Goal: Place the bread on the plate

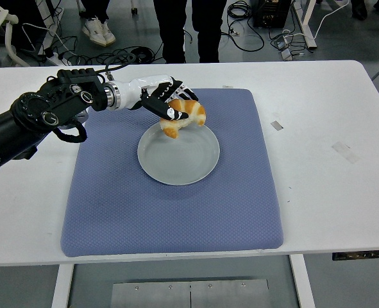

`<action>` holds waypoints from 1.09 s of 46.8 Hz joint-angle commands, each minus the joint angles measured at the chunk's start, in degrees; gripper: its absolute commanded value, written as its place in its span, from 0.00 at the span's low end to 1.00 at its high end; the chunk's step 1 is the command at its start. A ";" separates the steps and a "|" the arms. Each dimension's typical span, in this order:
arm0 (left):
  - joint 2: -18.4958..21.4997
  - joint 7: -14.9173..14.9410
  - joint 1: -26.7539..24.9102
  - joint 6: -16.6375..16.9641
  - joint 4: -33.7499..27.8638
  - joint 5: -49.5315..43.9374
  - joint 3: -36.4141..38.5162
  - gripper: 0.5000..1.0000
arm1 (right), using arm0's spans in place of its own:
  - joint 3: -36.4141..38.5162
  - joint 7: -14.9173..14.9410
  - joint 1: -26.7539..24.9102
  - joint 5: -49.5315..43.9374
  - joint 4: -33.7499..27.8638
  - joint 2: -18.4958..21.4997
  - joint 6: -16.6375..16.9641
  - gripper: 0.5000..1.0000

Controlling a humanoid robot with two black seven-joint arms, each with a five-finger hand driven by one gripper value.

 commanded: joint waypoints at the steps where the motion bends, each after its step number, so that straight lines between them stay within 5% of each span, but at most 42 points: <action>1: 0.23 -0.09 0.19 -1.49 0.00 0.03 0.01 0.37 | 0.00 0.00 0.00 0.00 0.00 0.00 0.00 1.00; 20: 0.31 0.00 0.89 -5.80 0.00 0.03 0.53 0.38 | 0.00 0.00 0.00 0.00 0.00 0.00 0.00 1.00; 35: 0.93 0.00 0.89 -6.06 0.00 0.29 0.71 0.44 | 0.00 0.00 0.00 0.00 0.00 0.00 0.00 1.00; 51: 0.93 0.00 0.98 -6.24 0.00 -0.06 0.71 0.73 | 0.08 0.00 0.00 0.00 0.00 0.00 0.00 1.00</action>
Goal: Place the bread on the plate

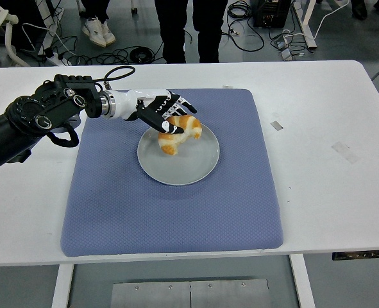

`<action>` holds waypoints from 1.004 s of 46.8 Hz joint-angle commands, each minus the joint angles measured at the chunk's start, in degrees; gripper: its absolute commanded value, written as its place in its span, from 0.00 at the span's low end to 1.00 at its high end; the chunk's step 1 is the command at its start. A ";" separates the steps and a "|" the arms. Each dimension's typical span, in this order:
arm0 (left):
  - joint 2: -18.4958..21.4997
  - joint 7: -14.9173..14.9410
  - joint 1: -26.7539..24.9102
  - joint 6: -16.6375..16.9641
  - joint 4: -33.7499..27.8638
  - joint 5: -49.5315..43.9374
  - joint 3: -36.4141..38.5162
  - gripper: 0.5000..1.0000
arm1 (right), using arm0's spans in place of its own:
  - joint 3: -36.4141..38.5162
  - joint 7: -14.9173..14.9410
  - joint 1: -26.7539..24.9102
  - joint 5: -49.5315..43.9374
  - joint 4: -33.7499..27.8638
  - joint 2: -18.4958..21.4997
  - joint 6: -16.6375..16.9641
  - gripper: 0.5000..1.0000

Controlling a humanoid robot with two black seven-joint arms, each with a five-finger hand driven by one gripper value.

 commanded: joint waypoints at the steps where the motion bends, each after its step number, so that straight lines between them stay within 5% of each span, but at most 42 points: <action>1: 0.00 0.00 0.02 -0.02 0.00 -0.19 0.00 0.74 | -0.03 0.00 0.00 0.00 0.00 0.00 0.00 1.00; 12: 0.00 0.00 0.02 -0.02 0.00 -0.28 -0.09 0.80 | -0.03 0.00 0.00 0.00 0.00 0.00 0.00 1.00; 19: 0.61 -0.17 0.02 -0.10 0.00 -1.50 -1.66 0.94 | -0.03 0.00 0.00 0.00 0.00 0.00 0.00 1.00; 27: 1.84 -0.18 -0.59 -2.74 0.00 -7.39 -3.78 0.95 | -0.03 0.00 0.00 0.00 0.00 0.00 0.00 1.00; 47: 6.67 -0.09 -0.24 -2.74 0.44 -11.70 -14.05 0.96 | -0.03 0.00 0.00 0.00 0.00 0.00 0.00 1.00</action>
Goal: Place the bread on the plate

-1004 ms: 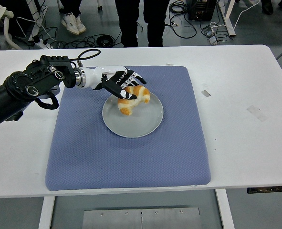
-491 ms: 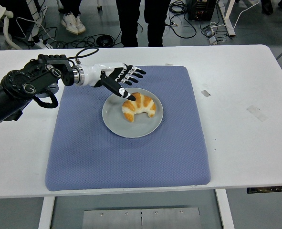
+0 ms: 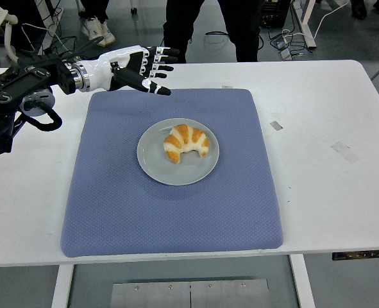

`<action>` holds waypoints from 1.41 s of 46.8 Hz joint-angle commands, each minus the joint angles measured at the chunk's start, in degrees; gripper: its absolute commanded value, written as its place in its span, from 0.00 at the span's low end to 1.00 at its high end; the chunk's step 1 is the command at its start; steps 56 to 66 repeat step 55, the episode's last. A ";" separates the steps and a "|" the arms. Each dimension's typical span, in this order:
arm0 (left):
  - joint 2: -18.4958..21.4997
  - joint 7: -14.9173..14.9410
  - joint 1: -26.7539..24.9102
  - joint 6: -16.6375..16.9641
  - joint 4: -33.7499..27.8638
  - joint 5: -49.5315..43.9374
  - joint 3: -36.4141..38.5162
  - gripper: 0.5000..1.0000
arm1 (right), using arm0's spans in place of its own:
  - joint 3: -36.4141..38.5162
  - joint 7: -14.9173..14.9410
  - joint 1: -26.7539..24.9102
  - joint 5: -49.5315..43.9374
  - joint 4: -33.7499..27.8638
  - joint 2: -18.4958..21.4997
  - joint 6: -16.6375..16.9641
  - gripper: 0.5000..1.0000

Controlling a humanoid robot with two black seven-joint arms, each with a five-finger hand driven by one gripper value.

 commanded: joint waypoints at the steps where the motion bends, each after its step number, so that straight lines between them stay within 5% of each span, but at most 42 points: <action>1: 0.67 0.08 0.12 0.11 0.17 0.02 -3.03 0.96 | 0.07 0.01 0.00 0.00 0.00 0.00 0.00 1.00; 13: 1.91 0.08 0.65 0.46 0.34 -0.33 -9.19 0.96 | -0.01 0.01 0.00 0.00 0.00 0.00 0.00 1.00; 66: 2.26 0.08 0.65 0.64 0.35 -3.93 -9.19 0.96 | 0.16 0.01 0.00 0.00 0.18 0.00 0.00 1.00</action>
